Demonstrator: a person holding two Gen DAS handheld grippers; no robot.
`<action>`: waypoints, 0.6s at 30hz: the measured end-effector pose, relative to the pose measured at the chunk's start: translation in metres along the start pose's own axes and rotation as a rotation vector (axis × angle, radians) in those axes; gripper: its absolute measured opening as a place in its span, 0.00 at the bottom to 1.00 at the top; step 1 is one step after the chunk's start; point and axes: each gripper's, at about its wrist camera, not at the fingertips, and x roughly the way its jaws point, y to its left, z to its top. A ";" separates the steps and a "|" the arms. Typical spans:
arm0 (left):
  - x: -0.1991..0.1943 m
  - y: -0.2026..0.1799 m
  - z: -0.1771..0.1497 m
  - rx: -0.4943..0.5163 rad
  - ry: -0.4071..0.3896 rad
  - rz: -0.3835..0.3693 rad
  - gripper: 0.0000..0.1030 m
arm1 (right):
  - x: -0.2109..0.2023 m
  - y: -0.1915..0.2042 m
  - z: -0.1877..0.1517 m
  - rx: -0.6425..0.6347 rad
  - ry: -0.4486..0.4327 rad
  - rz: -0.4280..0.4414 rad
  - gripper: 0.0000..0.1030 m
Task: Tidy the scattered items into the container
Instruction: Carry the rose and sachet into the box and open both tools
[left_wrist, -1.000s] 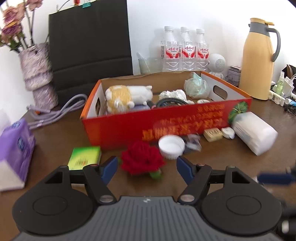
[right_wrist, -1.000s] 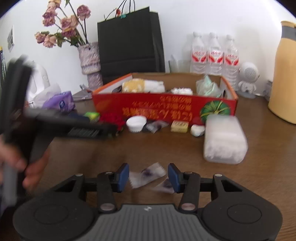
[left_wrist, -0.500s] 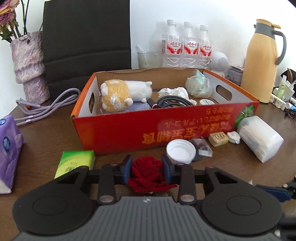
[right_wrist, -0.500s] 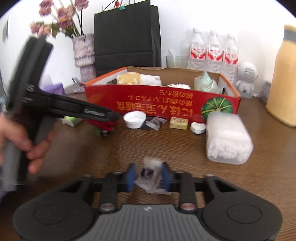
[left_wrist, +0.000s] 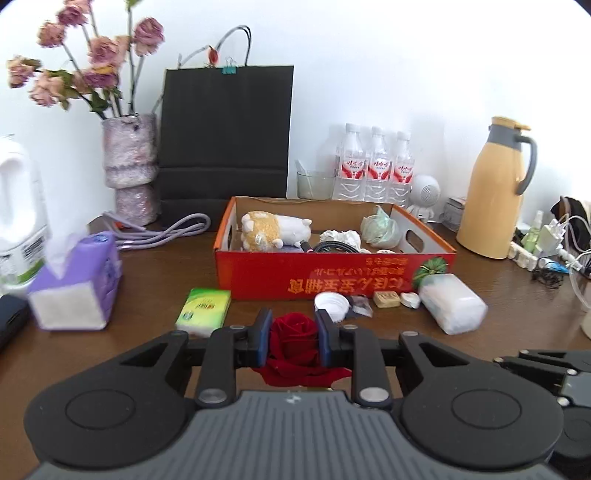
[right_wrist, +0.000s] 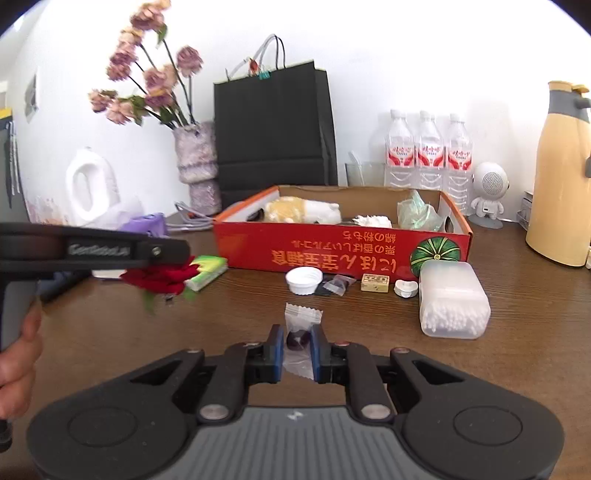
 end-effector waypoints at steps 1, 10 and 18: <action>-0.009 -0.001 -0.004 -0.004 0.000 0.004 0.25 | -0.007 0.001 -0.001 0.000 -0.007 0.003 0.13; -0.053 -0.010 -0.031 -0.029 0.053 0.062 0.25 | -0.052 -0.007 -0.021 0.048 -0.061 0.011 0.13; -0.076 -0.040 -0.027 0.018 -0.014 0.026 0.24 | -0.088 -0.023 -0.027 0.052 -0.134 -0.013 0.13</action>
